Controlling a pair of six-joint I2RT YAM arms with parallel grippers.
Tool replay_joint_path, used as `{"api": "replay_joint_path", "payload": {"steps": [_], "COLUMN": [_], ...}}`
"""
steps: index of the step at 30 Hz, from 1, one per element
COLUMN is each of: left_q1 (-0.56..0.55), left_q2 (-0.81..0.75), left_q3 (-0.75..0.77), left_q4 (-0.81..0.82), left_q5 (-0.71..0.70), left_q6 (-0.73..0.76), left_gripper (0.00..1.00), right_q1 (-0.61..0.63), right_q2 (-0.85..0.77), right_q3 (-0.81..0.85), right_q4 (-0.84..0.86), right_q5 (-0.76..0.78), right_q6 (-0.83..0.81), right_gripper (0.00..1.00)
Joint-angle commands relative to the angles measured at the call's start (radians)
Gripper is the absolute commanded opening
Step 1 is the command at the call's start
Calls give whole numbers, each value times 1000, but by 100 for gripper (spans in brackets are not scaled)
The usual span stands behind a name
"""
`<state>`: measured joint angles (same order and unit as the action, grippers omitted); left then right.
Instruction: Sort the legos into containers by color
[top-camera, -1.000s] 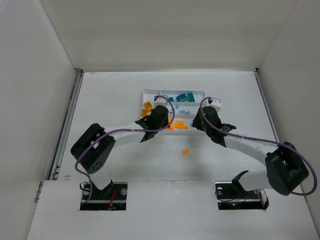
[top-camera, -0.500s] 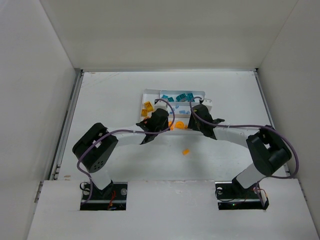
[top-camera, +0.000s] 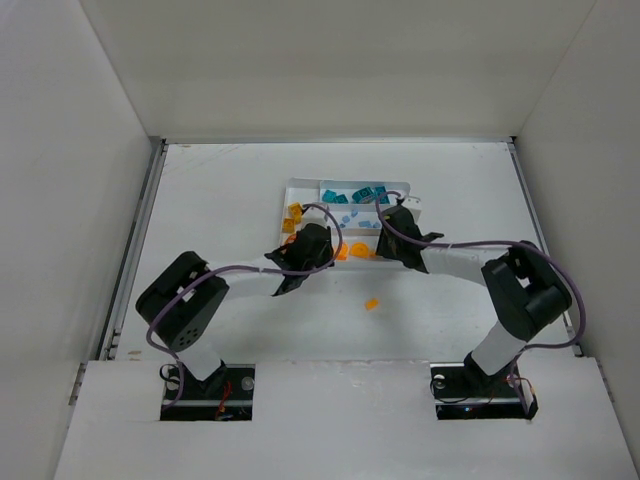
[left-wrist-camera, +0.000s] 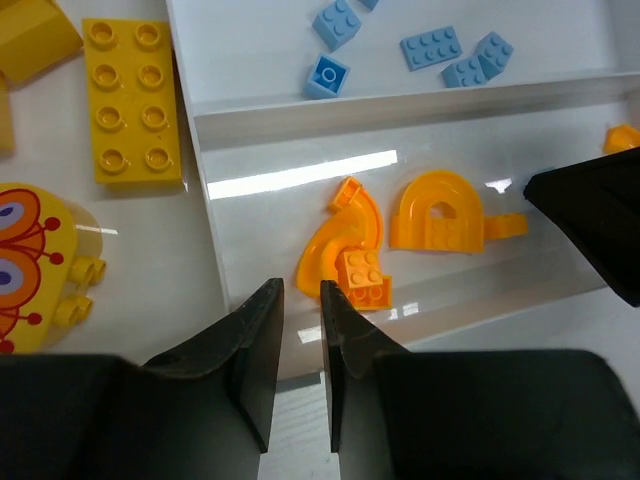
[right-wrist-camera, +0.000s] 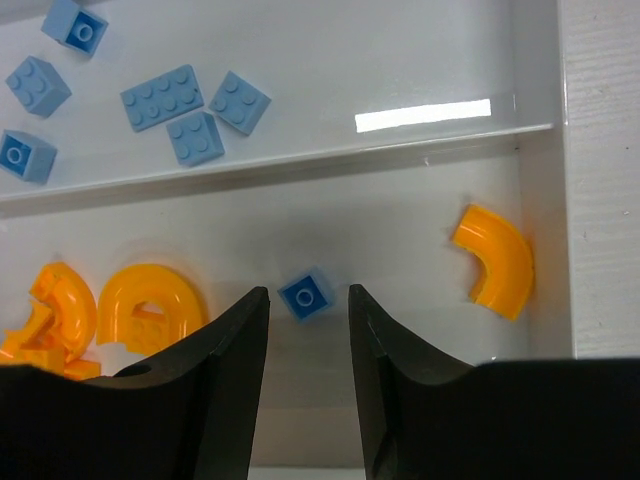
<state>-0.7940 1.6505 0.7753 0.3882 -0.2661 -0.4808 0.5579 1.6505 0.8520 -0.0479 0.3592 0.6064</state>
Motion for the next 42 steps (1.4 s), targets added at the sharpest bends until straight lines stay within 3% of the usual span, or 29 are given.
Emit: {"api": "replay_joint_path", "payload": {"steps": [1,11,19,24,28,29,34,37,42], "left_q1": [8,39,92,103,101,97,72,69,72], "left_q2": [-124,-233,-262,-305,-322,-322,-330,-336,-334], "left_q3": [-34,-140,-217,-292,-333,-341,-367,-376,-380], "left_q4": [66,193,343,454,520,532,567,571,571], "left_q5": [-10,-28,-30,-56,-68,-68,-79,-90,-93], "left_q6": [-16,-39,-39,-42,-44,-44,-35,-33,-30], "left_gripper": [20,27,33,45,49,50,55,56,57], "right_q1": [-14,-20,-22,-46,-72,-79,-85,-69,96], "right_q2": [22,-6,-123,-34,47,61,57,-3,-213], "right_q3": [44,42,87,189,272,288,314,262,20], "right_q4": [-4,-6,-60,-47,-29,-24,-20,-32,-35], "right_q5": [24,57,54,49,52,53,58,67,60], "right_q6": [0,9,6,-5,-4,-4,9,6,-2], "right_gripper": [42,24,23,23,23,25,56,58,57]}}
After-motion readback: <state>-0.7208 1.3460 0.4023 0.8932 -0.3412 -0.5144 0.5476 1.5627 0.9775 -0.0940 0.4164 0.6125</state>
